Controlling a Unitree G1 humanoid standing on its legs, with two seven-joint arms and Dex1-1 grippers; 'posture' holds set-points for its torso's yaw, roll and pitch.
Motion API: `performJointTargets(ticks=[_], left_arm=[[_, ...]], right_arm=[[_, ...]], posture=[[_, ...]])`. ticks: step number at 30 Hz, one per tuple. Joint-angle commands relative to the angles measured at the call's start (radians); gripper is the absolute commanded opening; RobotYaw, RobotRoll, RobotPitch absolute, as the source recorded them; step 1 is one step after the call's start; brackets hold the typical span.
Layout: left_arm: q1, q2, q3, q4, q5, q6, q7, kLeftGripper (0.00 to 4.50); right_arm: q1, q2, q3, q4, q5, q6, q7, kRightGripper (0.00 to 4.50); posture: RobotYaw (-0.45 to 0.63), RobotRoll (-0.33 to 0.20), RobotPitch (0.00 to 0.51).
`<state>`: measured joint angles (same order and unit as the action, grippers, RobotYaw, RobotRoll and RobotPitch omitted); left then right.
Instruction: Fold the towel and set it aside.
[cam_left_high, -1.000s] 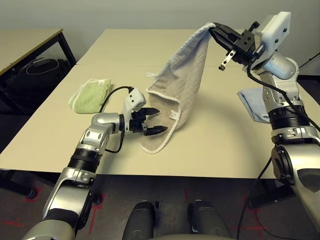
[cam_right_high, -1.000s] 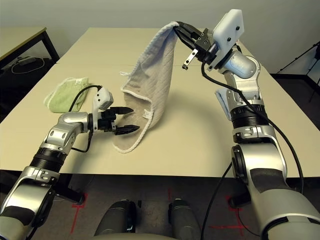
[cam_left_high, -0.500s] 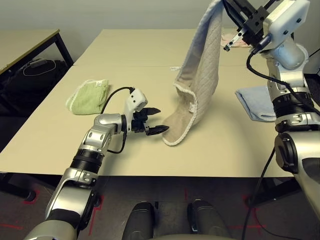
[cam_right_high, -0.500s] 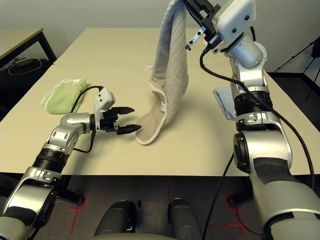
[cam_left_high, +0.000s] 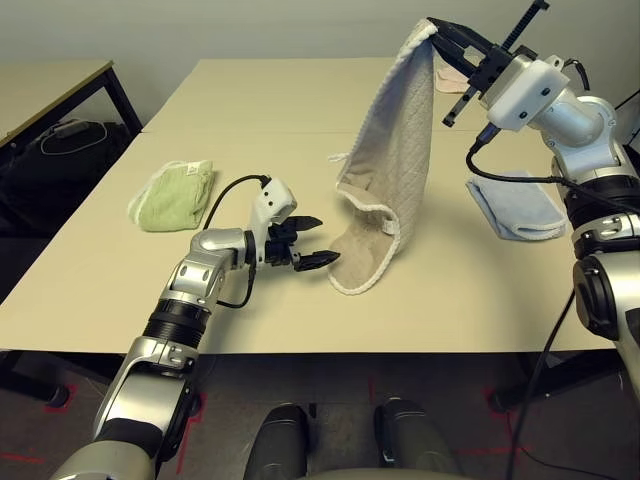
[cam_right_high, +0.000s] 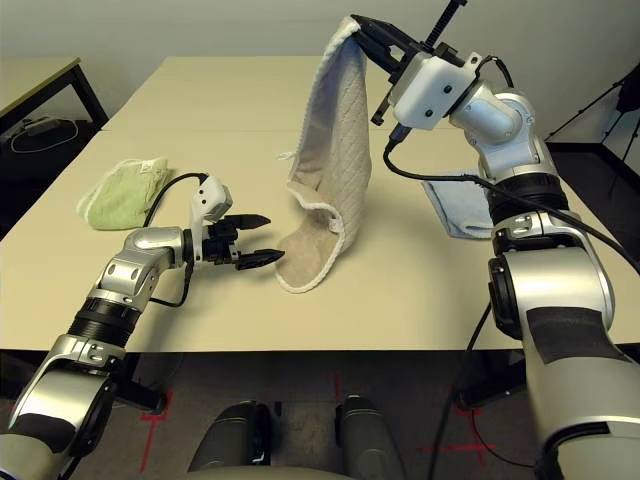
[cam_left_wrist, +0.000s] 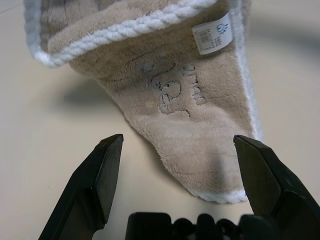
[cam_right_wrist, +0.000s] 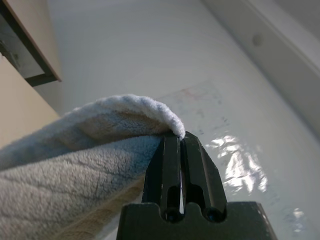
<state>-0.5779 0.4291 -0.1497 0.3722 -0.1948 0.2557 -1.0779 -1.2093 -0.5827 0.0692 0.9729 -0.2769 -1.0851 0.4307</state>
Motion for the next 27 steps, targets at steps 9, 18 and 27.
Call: performJointTargets(ticks=[9, 18, 27], left_arm=[[0.001, -0.011, -0.013, 0.003, 0.010, 0.004, 0.003, 4.50], [-0.003, -0.016, -0.011, 0.005, 0.005, 0.015, 0.001, 4.50], [-0.016, -0.019, 0.000, 0.008, -0.010, 0.044, -0.004, 4.50]], right_arm=[[-0.074, -0.069, 0.043, 0.023, -0.282, -0.048, -0.394, 0.06], [-0.113, -0.104, 0.136, 0.058, -0.433, -0.041, -0.585, 0.06], [-0.227, -0.152, 0.278, 0.161, -0.591, 0.007, -0.754, 0.06]], posture=[[0.00, 0.000, 0.006], [0.00, 0.000, 0.010], [0.00, 0.000, 0.012]])
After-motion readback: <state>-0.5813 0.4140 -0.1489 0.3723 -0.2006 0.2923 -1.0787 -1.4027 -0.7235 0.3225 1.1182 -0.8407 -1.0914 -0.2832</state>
